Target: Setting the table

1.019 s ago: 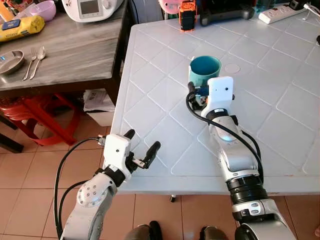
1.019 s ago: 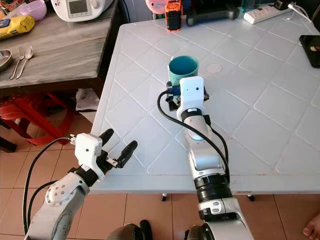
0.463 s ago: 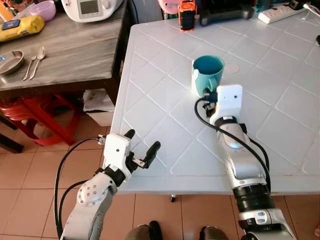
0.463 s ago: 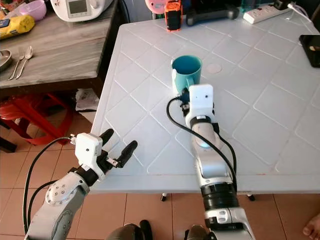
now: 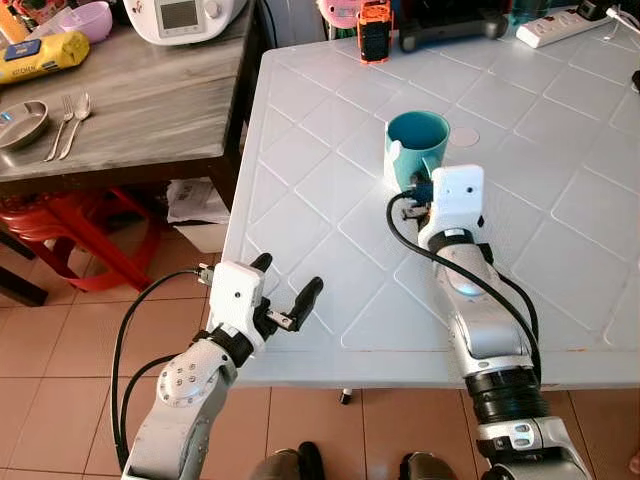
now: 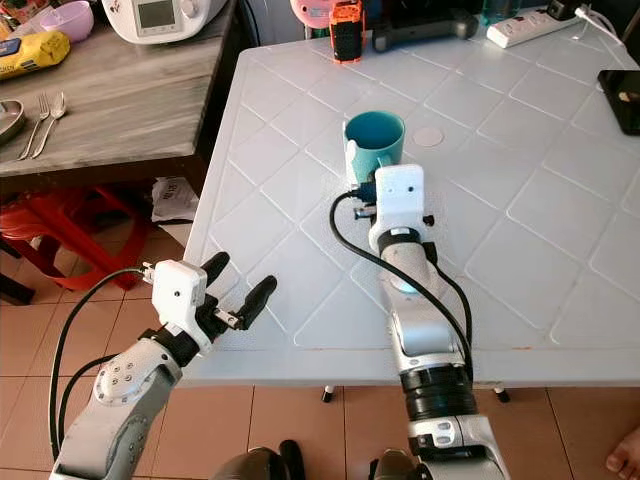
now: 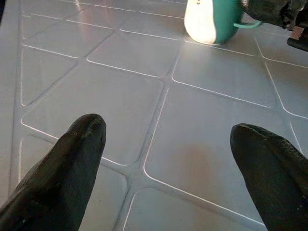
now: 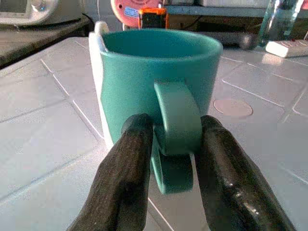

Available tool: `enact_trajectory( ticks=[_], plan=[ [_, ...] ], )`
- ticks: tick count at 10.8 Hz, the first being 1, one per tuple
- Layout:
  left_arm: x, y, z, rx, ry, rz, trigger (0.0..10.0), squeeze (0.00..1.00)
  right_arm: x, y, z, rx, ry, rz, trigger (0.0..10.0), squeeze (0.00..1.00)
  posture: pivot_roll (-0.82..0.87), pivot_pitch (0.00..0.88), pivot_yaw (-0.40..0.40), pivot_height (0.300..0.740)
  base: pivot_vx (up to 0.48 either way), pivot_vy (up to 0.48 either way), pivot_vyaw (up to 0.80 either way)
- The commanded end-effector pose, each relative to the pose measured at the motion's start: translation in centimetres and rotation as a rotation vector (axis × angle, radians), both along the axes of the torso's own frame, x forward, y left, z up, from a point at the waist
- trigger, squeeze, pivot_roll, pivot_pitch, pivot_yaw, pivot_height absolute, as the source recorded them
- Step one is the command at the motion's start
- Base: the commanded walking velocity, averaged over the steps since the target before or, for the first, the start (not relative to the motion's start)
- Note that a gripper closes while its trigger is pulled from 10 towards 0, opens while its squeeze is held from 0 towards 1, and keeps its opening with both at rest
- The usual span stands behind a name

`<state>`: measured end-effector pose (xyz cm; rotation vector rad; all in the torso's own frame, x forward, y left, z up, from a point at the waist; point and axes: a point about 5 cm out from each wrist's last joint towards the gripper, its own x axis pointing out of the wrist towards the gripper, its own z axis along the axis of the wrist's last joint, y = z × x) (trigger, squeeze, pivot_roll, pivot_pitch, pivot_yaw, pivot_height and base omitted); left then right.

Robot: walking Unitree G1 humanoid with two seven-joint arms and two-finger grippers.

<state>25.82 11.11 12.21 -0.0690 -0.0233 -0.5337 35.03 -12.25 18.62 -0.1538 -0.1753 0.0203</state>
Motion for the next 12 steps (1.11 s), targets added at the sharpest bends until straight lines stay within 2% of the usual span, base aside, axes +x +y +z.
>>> enact_trajectory(
  ticks=[1, 3, 4, 5, 8, 11, 12],
  plan=[
    [-0.03, 0.43, -0.52, 0.013, 0.028, 0.016, 10.0, 0.00, 0.10, 0.67, 0.45, -0.005, -0.006, 0.029, 10.0, 0.00, -0.04, 0.192, 0.160, 0.740, 0.000, 0.000, 0.00],
    [-0.01, 0.43, -0.60, 0.014, 0.034, 0.023, 10.0, 0.00, 0.36, 0.46, 0.73, -0.011, -0.009, 0.029, 10.0, 0.00, -0.04, 0.190, 0.155, 0.740, 0.000, 0.000, 0.00],
    [0.03, 0.39, -0.62, 0.016, 0.034, 0.024, 10.0, 0.00, 0.43, 0.48, 0.87, -0.011, -0.013, 0.033, 4.0, 0.00, -0.04, 0.187, 0.155, 0.740, 0.000, 0.000, 0.00],
    [0.05, 0.35, -0.62, 0.016, 0.033, 0.024, 10.0, 0.00, 0.42, 0.51, 0.89, -0.009, -0.015, 0.036, 0.0, 0.00, -0.04, 0.186, 0.155, 0.740, 0.000, 0.000, 0.00],
    [0.14, 0.20, -0.77, 0.018, 0.040, 0.022, 10.0, 0.00, 0.30, 0.41, 0.60, -0.008, -0.005, 0.033, 0.0, 0.00, -0.04, 0.181, 0.155, 0.740, 0.000, 0.000, 0.00],
    [0.39, 0.19, -0.74, 0.014, 0.032, 0.030, 10.0, 0.00, 0.19, 0.10, 0.70, 0.035, -0.002, 0.040, 0.0, 0.00, -0.05, 0.169, 0.146, 0.740, 0.000, 0.000, 0.00],
    [0.86, 0.25, -0.30, -0.009, 0.014, 0.047, 10.0, 0.00, -0.42, 0.13, 1.02, 0.042, -0.026, 0.065, 0.0, 0.00, -0.05, 0.160, 0.141, 0.740, 0.000, 0.000, 0.00]
  ],
)
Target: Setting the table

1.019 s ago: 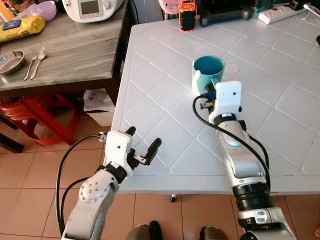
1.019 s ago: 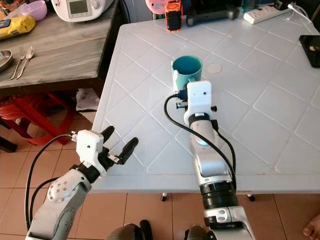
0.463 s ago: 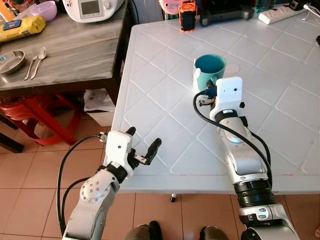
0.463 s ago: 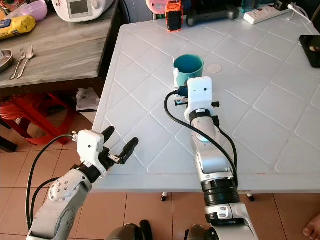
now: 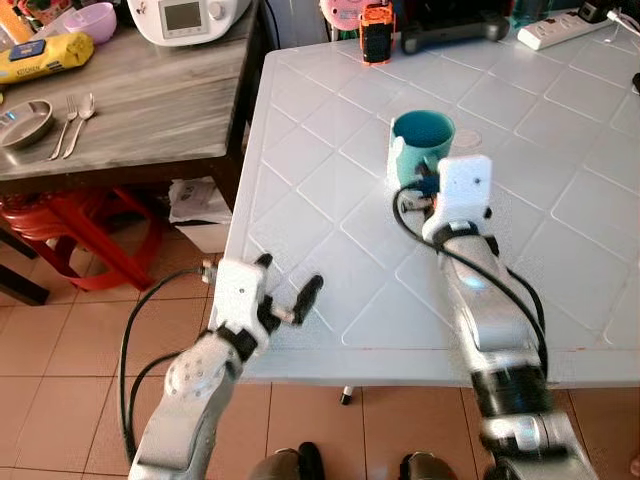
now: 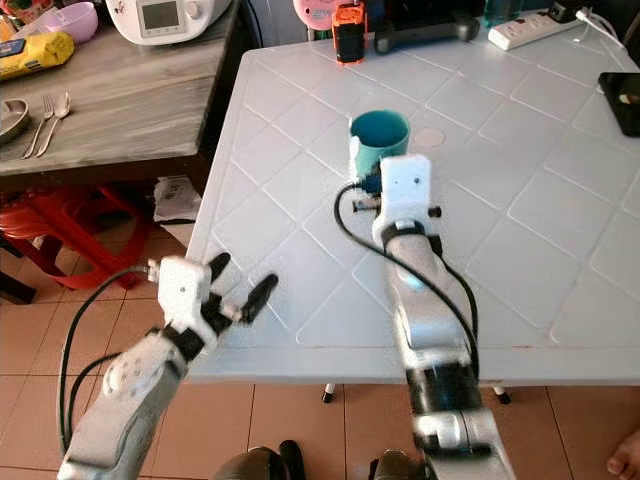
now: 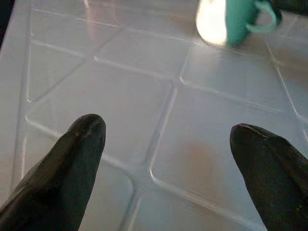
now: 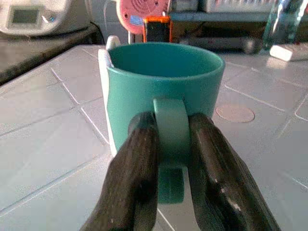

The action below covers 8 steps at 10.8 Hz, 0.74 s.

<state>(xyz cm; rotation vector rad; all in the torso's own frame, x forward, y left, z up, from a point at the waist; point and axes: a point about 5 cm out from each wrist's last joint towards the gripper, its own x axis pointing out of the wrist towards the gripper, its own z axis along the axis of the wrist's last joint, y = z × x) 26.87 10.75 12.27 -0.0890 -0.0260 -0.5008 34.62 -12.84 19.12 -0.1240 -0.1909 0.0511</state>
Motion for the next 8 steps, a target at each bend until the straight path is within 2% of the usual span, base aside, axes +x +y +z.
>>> enact_trajectory(
  ticks=[1, 2, 3, 4, 5, 6, 7, 8],
  plan=[
    [0.5, 0.7, 0.0, -0.002, -0.003, 0.053, 10.0, 0.00, -0.9, 0.3, 0.6, -0.025, -0.039, 0.017, 0.0, 0.00, -0.06, 0.145, 0.134, 0.740, 0.000, 0.000, 0.00],
    [1.2, 0.7, 0.3, -0.013, -0.018, 0.077, 10.0, 0.00, -2.1, 0.0, 0.4, -0.046, -0.057, 0.013, 1.3, 0.00, -0.06, 0.138, 0.130, 0.740, 0.000, 0.000, 0.00],
    [1.8, 0.8, 0.6, -0.018, -0.031, 0.098, 10.0, 0.00, -3.1, -0.3, -0.2, -0.055, -0.059, 0.010, 1.6, 0.00, -0.08, 0.124, 0.127, 0.740, 0.000, 0.000, 0.00],
    [2.4, 1.0, 0.8, -0.022, -0.039, 0.124, 10.0, 0.00, -4.2, -0.9, -0.9, -0.055, -0.052, -0.003, 2.7, 0.00, -0.09, 0.117, 0.128, 0.740, 0.000, 0.000, 0.00],
    [2.8, 1.1, 0.9, -0.021, -0.046, 0.147, 10.0, 0.00, -5.2, -1.4, -1.3, -0.069, -0.050, -0.019, 2.9, 0.00, -0.10, 0.114, 0.129, 0.740, 0.000, 0.000, 0.00],
    [3.2, 1.2, 0.9, -0.022, -0.043, 0.172, 10.0, 0.00, -6.3, -1.9, -1.6, -0.074, -0.045, -0.038, 9.2, 0.00, -0.11, 0.110, 0.133, 0.740, 0.000, 0.000, 0.00],
    [3.4, 1.3, 0.7, -0.020, -0.039, 0.182, 10.0, 0.00, -7.1, -2.2, -1.6, -0.069, -0.052, -0.043, 10.0, 0.00, -0.11, 0.108, 0.134, 0.740, 0.000, 0.000, 0.00],
    [3.6, 1.7, 0.5, -0.012, -0.035, 0.214, 10.0, 0.00, -8.1, -2.7, -1.4, -0.079, -0.073, -0.059, 10.0, 0.00, -0.12, 0.105, 0.138, 0.740, 0.000, 0.000, 0.00]
  ],
)
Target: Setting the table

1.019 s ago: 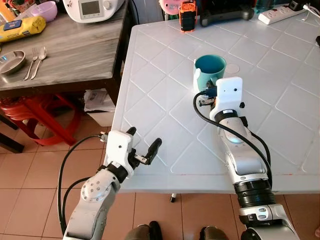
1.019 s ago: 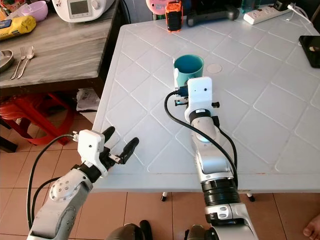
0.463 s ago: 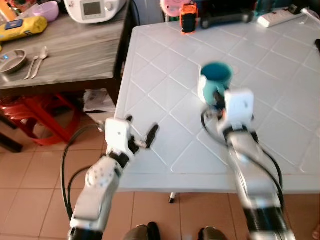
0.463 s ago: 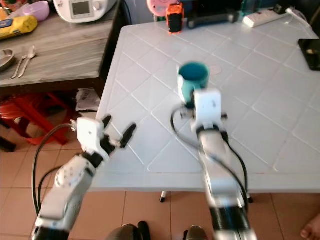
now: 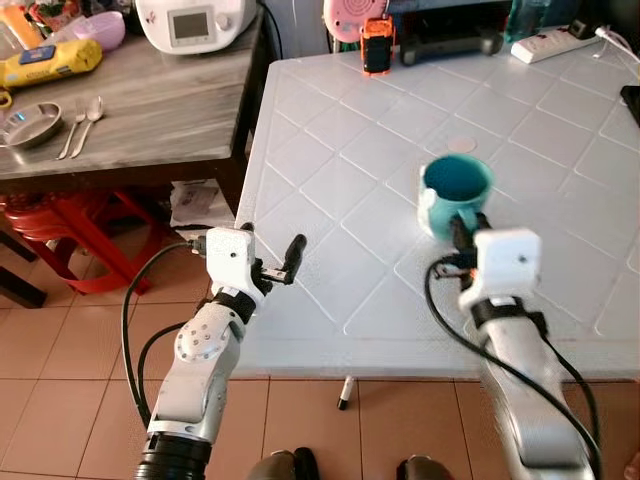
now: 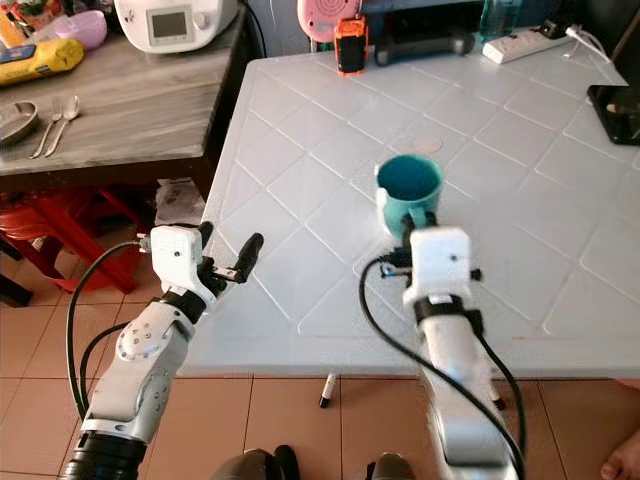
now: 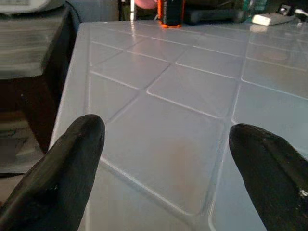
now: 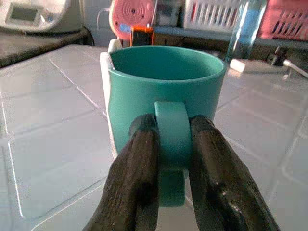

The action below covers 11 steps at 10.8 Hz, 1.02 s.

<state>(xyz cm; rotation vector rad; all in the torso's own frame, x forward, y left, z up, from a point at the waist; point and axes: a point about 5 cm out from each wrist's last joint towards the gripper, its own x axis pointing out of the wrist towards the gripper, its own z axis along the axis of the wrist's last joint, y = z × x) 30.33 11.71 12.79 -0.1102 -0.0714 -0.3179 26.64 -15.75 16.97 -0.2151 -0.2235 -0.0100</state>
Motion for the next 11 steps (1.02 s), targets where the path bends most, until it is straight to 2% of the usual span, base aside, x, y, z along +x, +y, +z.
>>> enact_trajectory(
  ticks=[1, 2, 11],
  plan=[
    [0.15, 0.94, -0.16, 0.020, 0.004, 0.040, 10.0, 0.00, -0.50, -0.08, 0.72, -0.004, -0.032, 0.001, 10.0, 0.00, -0.12, 0.106, 0.139, 0.740, 0.000, 0.000, 0.00],
    [0.17, 1.01, -0.30, 0.019, 0.010, 0.043, 10.0, 0.00, -0.84, -0.36, 0.60, 0.004, -0.020, -0.010, 10.0, 0.00, -0.12, 0.105, 0.139, 0.740, 0.000, 0.000, 0.00],
    [0.11, 0.84, -0.37, 0.017, 0.010, 0.031, 10.0, 0.00, -1.07, -0.52, 0.27, 0.007, 0.002, -0.012, 10.0, 0.00, -0.12, 0.107, 0.140, 0.740, 0.000, 0.000, -0.67]
  ],
)
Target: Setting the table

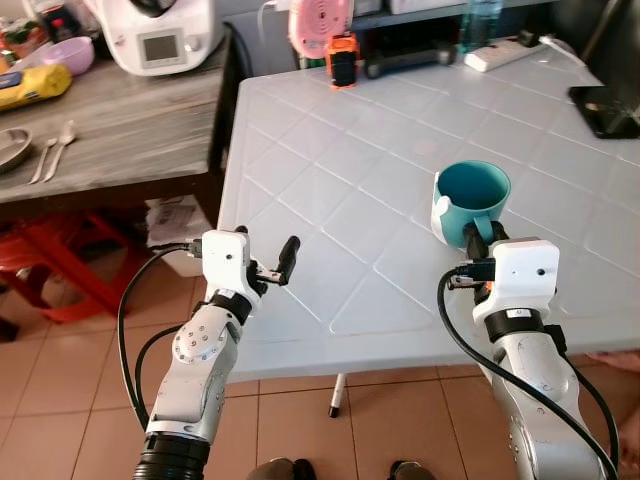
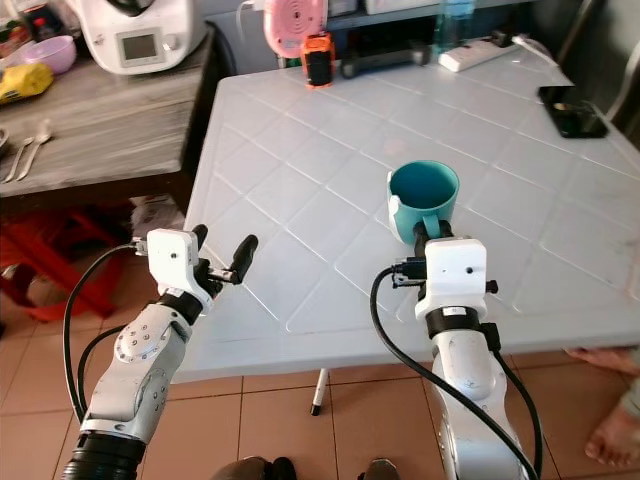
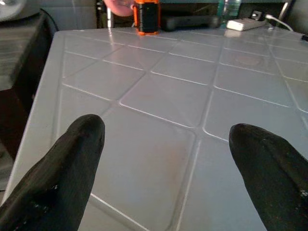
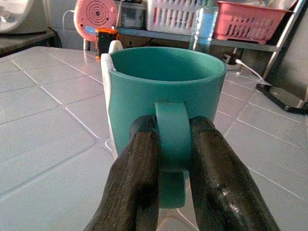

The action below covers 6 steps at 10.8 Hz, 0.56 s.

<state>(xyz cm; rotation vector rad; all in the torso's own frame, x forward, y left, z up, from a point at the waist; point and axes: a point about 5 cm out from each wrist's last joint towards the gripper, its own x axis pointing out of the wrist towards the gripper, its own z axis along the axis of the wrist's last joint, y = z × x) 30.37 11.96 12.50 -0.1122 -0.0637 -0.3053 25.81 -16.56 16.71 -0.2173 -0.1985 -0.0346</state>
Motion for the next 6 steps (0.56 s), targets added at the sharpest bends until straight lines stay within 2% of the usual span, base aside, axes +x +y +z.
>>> enact_trajectory(
  ticks=[1, 3, 4, 6],
  plan=[
    [0.1, 0.6, -0.1, 0.018, 0.002, 0.019, 10.0, 0.00, -0.2, 0.3, 0.5, 0.006, -0.020, 0.015, 10.0, 0.00, -0.12, 0.107, 0.140, 0.740, 0.000, 0.000, -0.67],
    [0.1, 0.6, -0.1, 0.018, 0.002, 0.019, 10.0, 0.00, -0.2, 0.3, 0.5, 0.006, -0.020, 0.015, 10.0, 0.00, -0.12, 0.107, 0.140, 0.740, 0.000, 0.000, -0.67],
    [-0.1, 0.8, -0.3, 0.032, 0.008, 0.009, 10.0, 0.00, 0.3, 1.4, 0.6, 0.021, -0.020, 0.050, 10.0, 0.00, -0.10, 0.108, 0.148, 0.740, 0.000, 0.247, 0.00],
    [-0.2, 0.8, -0.3, 0.034, 0.010, 0.008, 10.0, 0.00, 0.4, 1.5, 0.6, 0.025, -0.019, 0.054, 10.0, 0.00, -0.09, 0.108, 0.147, 0.740, 0.000, 0.247, 0.00]
  ],
)
